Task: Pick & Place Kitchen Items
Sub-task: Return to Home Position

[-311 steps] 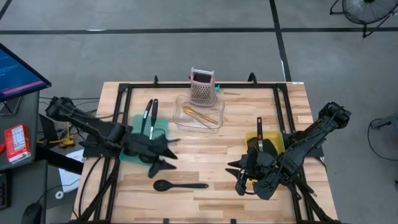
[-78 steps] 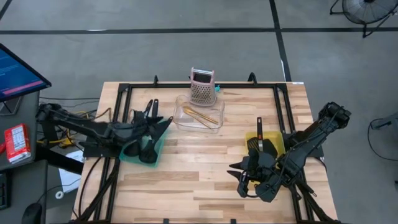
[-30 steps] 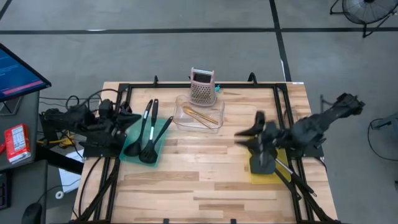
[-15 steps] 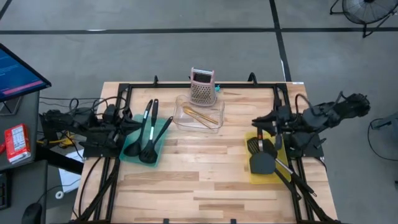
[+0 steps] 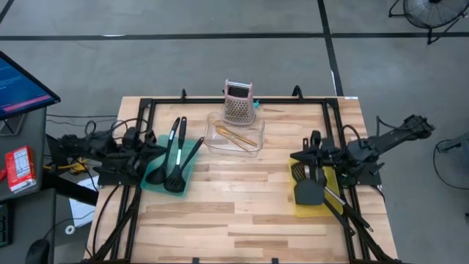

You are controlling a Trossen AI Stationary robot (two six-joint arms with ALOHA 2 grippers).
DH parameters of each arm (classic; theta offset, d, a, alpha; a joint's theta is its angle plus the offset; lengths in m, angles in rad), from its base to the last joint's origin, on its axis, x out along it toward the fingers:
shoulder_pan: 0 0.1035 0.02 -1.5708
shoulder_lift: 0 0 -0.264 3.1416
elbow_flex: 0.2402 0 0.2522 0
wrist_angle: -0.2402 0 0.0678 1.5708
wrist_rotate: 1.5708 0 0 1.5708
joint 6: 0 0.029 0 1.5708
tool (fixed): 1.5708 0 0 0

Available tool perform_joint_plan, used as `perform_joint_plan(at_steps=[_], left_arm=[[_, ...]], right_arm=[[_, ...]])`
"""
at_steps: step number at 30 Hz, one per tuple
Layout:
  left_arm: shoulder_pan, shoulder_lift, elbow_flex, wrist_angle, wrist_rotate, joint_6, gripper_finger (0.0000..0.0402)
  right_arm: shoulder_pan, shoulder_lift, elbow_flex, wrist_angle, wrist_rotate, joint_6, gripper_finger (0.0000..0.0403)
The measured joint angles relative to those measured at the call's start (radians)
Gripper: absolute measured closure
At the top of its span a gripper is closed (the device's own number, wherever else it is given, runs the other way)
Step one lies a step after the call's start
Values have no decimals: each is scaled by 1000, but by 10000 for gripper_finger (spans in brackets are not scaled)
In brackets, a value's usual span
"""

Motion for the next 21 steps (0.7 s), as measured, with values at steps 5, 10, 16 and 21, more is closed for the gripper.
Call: perform_joint_plan(at_steps=[5,10,16,21], left_arm=[[0,-44,-60,1,-1,-19,401],[0,-44,-97,11,10,-36,401],[0,-44,-141,11,14,-34,401],[0,-44,-168,11,28,-33,401]], right_arm=[[-17,-51,-76,79,-17,0,399],[-32,-104,-130,99,-17,6,398],[-32,-181,-205,123,-17,24,400],[-33,-265,-257,156,-33,-4,401]])
